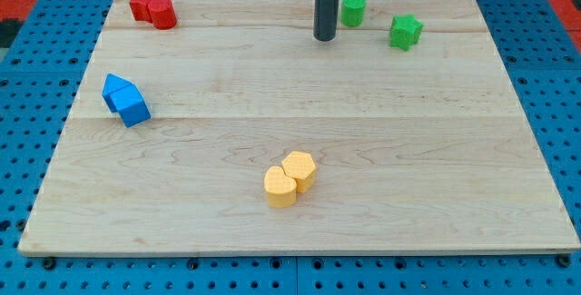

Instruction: Move the green circle right a bit

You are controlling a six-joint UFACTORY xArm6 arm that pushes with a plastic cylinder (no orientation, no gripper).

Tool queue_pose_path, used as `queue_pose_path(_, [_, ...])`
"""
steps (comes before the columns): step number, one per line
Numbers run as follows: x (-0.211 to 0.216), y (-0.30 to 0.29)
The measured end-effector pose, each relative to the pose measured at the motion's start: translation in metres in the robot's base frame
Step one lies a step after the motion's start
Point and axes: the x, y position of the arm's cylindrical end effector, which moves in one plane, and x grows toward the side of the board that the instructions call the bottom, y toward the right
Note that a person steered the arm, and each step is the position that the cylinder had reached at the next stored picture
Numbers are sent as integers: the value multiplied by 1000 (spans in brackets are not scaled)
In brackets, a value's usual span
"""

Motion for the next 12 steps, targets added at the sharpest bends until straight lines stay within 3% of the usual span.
queue_pose_path(1, [3,1])
queue_pose_path(2, [-52,61])
queue_pose_path(3, [-43,79])
queue_pose_path(4, [26,72])
queue_pose_path(5, [26,65])
queue_pose_path(6, [-29,25])
queue_pose_path(7, [-88,24])
queue_pose_path(8, [-97,27])
queue_pose_path(10, [-98,56])
queue_pose_path(12, [-46,102])
